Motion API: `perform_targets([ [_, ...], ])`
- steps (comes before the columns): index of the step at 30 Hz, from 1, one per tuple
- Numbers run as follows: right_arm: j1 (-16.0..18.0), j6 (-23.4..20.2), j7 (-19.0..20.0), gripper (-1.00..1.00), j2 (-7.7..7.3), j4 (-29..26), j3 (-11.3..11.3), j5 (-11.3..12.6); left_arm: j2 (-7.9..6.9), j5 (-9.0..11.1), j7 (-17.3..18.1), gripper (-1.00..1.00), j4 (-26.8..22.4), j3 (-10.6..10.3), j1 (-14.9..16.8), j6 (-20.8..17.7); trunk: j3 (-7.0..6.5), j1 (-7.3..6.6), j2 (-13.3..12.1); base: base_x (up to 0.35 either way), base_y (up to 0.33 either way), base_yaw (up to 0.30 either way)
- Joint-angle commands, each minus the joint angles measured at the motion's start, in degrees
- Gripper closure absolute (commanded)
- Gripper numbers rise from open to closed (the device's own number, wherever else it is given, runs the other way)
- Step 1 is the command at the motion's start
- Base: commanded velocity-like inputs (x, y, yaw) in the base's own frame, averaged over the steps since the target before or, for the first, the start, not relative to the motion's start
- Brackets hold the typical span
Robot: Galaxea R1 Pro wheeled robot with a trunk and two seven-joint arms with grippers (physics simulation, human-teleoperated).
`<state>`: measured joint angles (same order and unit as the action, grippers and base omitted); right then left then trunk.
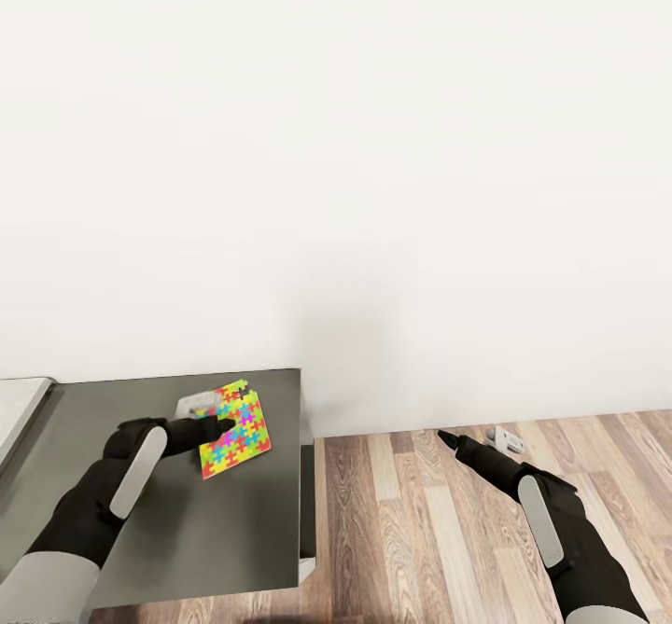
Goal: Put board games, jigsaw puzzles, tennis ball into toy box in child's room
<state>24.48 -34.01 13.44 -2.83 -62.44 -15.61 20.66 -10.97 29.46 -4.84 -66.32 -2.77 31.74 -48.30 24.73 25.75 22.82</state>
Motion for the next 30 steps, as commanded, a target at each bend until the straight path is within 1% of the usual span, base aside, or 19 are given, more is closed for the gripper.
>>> perform_targets([
  [1, 0.04, -0.36, 0.2, -1.0, 0.02, -0.05, -0.13, 0.08, -0.05, 0.56, -0.09, -1.0, -0.06, -0.13, 0.06, -0.16, 0.09, 0.03, 0.1, 0.0, 0.0, 0.0],
  [6, 0.04, -0.36, 0.2, -1.0, 0.02, -0.05, -0.13, 0.08, 0.04, 0.48, 4.03, -1.0, 0.04, -0.13, 0.15, -0.14, 0.09, 0.03, 0.1, 0.0, 0.0, 0.0],
  [10, 0.04, -0.36, 0.2, -1.0, 0.02, -0.05, -0.13, 0.08, 0.03, 0.43, 5.3, -1.0, 0.12, -0.13, 0.16, -0.13, 0.09, 0.03, 0.1, 0.0, 0.0, 0.0],
  [30, 0.04, -0.36, 0.21, -1.0, 0.02, -0.05, -0.13, 0.08, 0.32, 0.5, 5.91, -1.0, 0.14, -0.18, 0.17, -0.13, 0.09, 0.03, 0.1, 0.0, 0.0, 0.0],
])
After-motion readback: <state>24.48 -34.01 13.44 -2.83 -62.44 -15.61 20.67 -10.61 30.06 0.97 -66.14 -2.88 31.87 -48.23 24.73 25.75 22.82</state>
